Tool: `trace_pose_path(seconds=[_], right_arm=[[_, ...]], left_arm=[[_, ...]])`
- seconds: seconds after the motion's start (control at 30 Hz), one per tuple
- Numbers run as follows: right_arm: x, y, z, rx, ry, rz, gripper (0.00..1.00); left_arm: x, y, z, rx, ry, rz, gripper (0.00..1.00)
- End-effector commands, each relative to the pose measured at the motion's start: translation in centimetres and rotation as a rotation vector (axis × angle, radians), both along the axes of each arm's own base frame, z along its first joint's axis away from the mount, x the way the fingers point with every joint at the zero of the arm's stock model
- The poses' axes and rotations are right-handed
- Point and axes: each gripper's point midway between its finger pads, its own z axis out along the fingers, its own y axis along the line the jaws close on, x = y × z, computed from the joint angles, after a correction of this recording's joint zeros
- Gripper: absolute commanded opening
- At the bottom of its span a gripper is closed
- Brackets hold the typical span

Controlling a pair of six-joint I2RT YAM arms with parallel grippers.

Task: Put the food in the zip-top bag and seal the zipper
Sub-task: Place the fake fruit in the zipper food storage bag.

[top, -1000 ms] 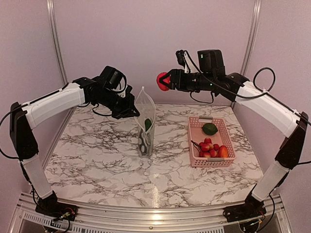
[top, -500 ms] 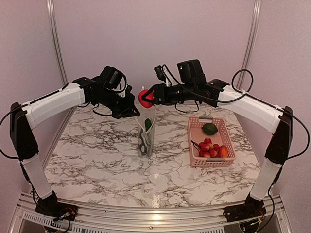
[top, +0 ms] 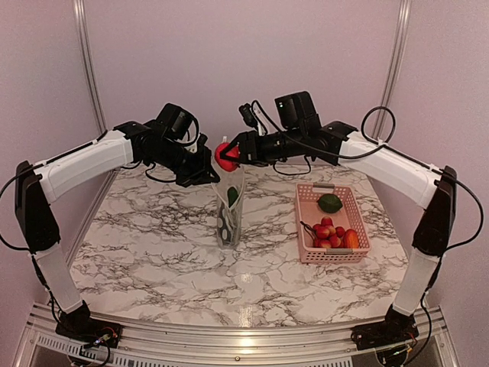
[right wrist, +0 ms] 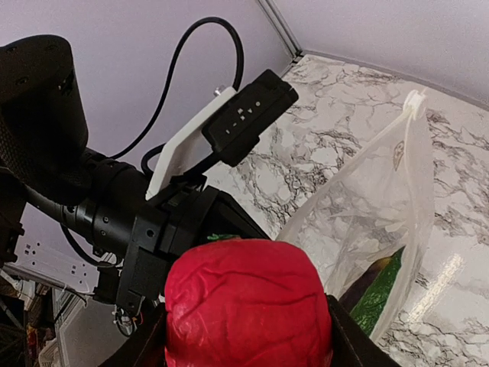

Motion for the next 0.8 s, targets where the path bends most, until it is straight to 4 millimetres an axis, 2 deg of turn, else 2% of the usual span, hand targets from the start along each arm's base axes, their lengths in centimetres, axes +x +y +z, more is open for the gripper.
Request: trace_pose_path(seconds=[0.0, 0.33, 0.77], right_arm=[[-0.4, 0.3, -0.9, -0.046, 0.029, 0.014, 0.51], [-0.3, -0.3, -2.7, -0.123, 0.052, -0.003, 0.51], [-0.8, -0.4, -3.4, -0.227, 0.048, -0.003, 0.58]], left_arm=[[-0.1, 0.1, 1.4, -0.029, -0.028, -0.003, 0.0], [0.1, 0.1, 1.5, -0.032, -0.027, 0.001, 0.0], [0.3, 0.0, 1.7, -0.036, -0.032, 0.01, 0.0]])
